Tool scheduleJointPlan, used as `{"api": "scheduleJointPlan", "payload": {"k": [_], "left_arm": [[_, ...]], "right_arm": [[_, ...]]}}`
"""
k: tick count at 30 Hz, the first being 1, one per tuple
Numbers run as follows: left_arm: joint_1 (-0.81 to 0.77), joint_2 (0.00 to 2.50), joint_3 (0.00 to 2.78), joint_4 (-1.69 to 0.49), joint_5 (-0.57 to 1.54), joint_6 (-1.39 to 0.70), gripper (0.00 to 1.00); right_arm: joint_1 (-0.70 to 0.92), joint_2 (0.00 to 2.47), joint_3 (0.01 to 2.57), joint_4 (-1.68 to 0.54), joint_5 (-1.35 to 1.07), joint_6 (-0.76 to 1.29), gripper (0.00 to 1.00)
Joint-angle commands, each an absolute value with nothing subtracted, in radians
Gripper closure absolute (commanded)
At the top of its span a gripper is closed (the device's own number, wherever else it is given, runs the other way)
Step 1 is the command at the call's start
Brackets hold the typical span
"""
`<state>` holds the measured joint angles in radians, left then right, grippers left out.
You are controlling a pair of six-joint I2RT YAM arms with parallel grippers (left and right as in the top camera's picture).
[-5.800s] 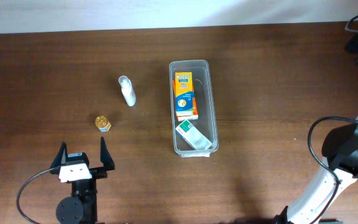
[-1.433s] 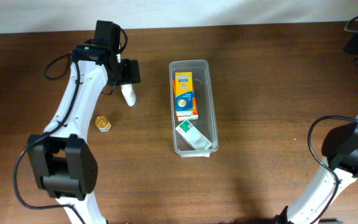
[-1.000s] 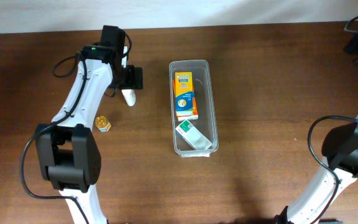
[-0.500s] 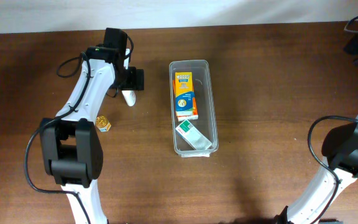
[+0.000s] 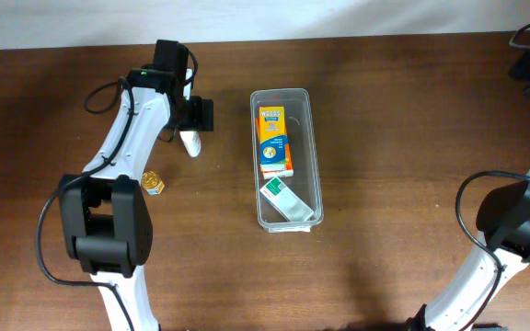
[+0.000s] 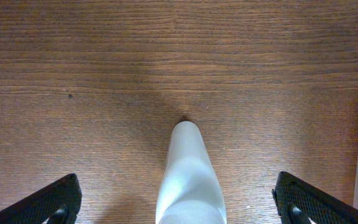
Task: Pack container
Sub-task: 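Lower the left gripper around the spray bottle and close on it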
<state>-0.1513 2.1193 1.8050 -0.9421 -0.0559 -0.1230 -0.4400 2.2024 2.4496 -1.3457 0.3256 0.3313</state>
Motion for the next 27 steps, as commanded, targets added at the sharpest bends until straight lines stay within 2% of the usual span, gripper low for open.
{"api": "scheduleJointPlan", "payload": {"k": [1, 6, 7, 8, 9, 10, 27], "left_arm": [[-0.157, 2.126, 1.821, -0.944, -0.031, -0.107, 0.01], [-0.157, 2.126, 1.821, -0.944, -0.022, -0.107, 0.02], [-0.157, 2.126, 1.821, -0.944, -0.022, -0.107, 0.07], [-0.157, 2.126, 1.821, -0.944, -0.022, -0.107, 0.17], [-0.157, 2.127, 1.821, -0.944, -0.022, -0.107, 0.23], [-0.157, 2.127, 1.821, -0.944, -0.022, -0.107, 0.24], [-0.157, 2.128, 1.820, -0.971, -0.022, -0.107, 0.24]], "right_arm": [[-0.445, 2.210, 2.444, -1.346, 0.345, 0.329, 0.02], [-0.445, 2.210, 2.444, -1.346, 0.345, 0.329, 0.02], [-0.445, 2.210, 2.444, -1.346, 0.345, 0.329, 0.02], [-0.445, 2.210, 2.444, -1.346, 0.345, 0.329, 0.02], [-0.445, 2.210, 2.444, -1.346, 0.345, 0.329, 0.02], [-0.445, 2.210, 2.444, -1.346, 0.345, 0.329, 0.02], [-0.445, 2.210, 2.444, -1.346, 0.345, 0.329, 0.02]]}}
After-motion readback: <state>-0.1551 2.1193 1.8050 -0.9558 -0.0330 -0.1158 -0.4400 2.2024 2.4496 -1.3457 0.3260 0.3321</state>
